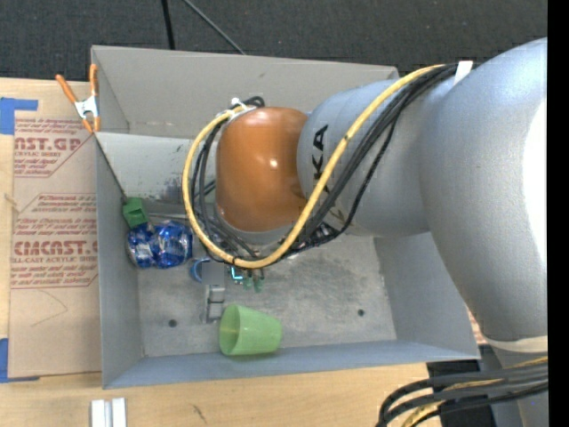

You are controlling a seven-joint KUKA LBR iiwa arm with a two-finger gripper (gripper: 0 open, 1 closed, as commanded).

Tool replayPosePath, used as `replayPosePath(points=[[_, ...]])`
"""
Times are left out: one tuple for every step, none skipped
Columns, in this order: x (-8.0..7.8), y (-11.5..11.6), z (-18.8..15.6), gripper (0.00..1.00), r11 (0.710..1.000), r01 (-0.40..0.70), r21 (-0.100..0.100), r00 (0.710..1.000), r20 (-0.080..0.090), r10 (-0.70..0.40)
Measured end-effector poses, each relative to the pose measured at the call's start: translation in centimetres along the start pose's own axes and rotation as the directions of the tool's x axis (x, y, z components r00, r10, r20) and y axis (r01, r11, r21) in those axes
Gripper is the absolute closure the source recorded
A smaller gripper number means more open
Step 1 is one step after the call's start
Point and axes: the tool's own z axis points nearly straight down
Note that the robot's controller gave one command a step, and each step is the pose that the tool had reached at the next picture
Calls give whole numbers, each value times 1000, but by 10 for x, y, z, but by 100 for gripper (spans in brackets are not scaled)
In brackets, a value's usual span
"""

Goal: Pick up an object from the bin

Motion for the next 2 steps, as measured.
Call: replayPosePath(points=[[-54,-16,75,0,997,-72,0,997,8,72],[-53,-14,71,100,998,-69,-3,998,7,69]])
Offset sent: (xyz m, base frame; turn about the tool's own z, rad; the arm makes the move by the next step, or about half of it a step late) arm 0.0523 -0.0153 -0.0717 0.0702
